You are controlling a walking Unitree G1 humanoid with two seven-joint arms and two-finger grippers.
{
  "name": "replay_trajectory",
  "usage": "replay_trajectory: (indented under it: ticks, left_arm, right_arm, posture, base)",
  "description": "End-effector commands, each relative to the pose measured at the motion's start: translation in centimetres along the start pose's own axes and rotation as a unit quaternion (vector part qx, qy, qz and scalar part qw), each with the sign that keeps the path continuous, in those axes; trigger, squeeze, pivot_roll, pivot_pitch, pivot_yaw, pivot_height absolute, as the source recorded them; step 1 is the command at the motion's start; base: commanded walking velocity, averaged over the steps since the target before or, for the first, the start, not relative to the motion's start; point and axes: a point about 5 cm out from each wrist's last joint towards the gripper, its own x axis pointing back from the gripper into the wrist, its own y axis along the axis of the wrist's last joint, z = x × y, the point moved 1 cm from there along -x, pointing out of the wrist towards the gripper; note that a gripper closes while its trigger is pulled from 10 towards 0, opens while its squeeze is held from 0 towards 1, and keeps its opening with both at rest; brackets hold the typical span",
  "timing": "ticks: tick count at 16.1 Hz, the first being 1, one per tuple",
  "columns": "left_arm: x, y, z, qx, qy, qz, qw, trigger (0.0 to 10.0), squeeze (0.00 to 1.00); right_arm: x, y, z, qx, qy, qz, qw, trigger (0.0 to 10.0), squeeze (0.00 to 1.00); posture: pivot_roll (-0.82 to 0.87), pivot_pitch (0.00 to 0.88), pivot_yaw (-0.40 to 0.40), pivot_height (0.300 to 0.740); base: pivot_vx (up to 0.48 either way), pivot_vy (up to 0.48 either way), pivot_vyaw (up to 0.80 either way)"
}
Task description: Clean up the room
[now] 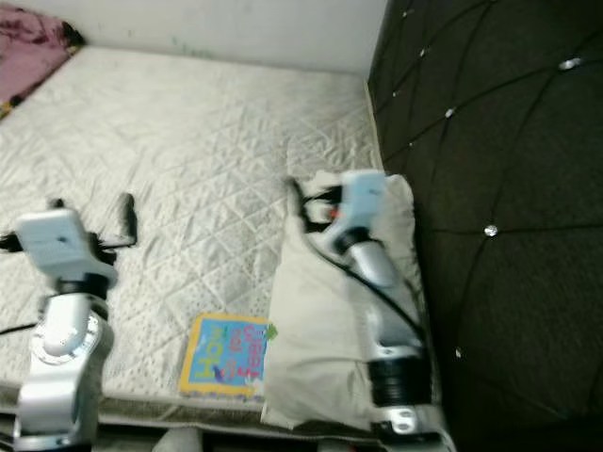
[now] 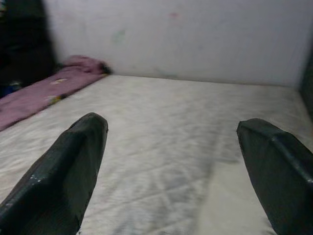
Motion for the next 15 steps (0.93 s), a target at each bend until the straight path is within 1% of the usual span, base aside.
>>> replay_trajectory:
  ticks: [1,3,4,5,7,8,11,13,15]
  left_arm:
    - [0.1,0.0,-0.3,0.003,-0.004,0.001,1.000,10.0,0.00]
    - [0.1,0.0,-0.2,0.011,-0.001,0.000,1.000,10.0,0.00]
    - [0.1,0.0,-0.3,0.010,-0.002,0.000,1.000,10.0,0.00]
    - [0.1,0.0,-0.3,0.009,-0.002,0.000,1.000,10.0,0.00]
    - [0.0,-0.1,-0.2,0.021,0.000,0.002,1.000,10.0,0.00]
    - [0.0,-0.1,-0.2,0.023,0.000,0.003,1.000,10.0,0.00]
    - [-0.1,-0.2,-0.3,0.025,-0.004,0.004,1.000,10.0,0.00]
    - [-0.1,-0.1,-0.4,0.041,-0.008,0.004,0.999,10.0,0.00]
    - [0.0,0.0,-0.5,0.061,-0.016,0.003,0.998,10.0,0.00]
  right_arm:
    - [0.1,0.3,-0.5,0.005,-0.006,-0.004,1.000,10.0,0.00]
    - [0.1,0.3,-0.5,0.005,-0.005,-0.004,1.000,10.0,0.00]
    - [0.1,0.4,-0.4,0.013,0.000,-0.006,1.000,10.0,0.00]
    - [0.0,0.3,-0.4,0.013,0.002,-0.006,1.000,10.0,0.00]
    - [0.0,0.1,-0.4,0.004,-0.003,-0.001,1.000,10.0,0.00]
    - [0.0,0.0,-0.3,0.004,-0.002,-0.001,1.000,10.0,0.00]
    - [0.0,0.0,-0.1,0.001,0.004,-0.002,1.000,10.0,0.00]
    - [-0.1,-0.1,-0.1,0.006,0.003,-0.001,1.000,10.0,0.00]
    - [0.0,-0.6,-0.2,0.011,-0.001,0.015,1.000,10.0,0.00]
  posture:
    - [0.01,0.000,-0.018,0.740]
    - [0.01,0.000,-0.017,0.740]
    - [0.01,0.000,-0.016,0.740]
    - [0.01,0.000,-0.016,0.740]
    - [0.01,0.000,-0.015,0.740]
    - [0.01,0.000,-0.015,0.740]
    - [0.01,0.000,-0.014,0.740]
    - [0.01,0.000,-0.011,0.740]
    - [0.01,0.000,-0.010,0.740]
  base:
    - [0.000,0.000,0.00]
    - [0.000,0.000,0.00]
    - [0.000,0.000,0.00]
    - [0.000,0.000,0.00]
    - [0.000,0.000,0.00]
    - [0.000,0.247,0.00]
    - [0.000,0.480,0.00]
    - [0.000,0.480,0.00]
    - [0.000,0.480,0.00]
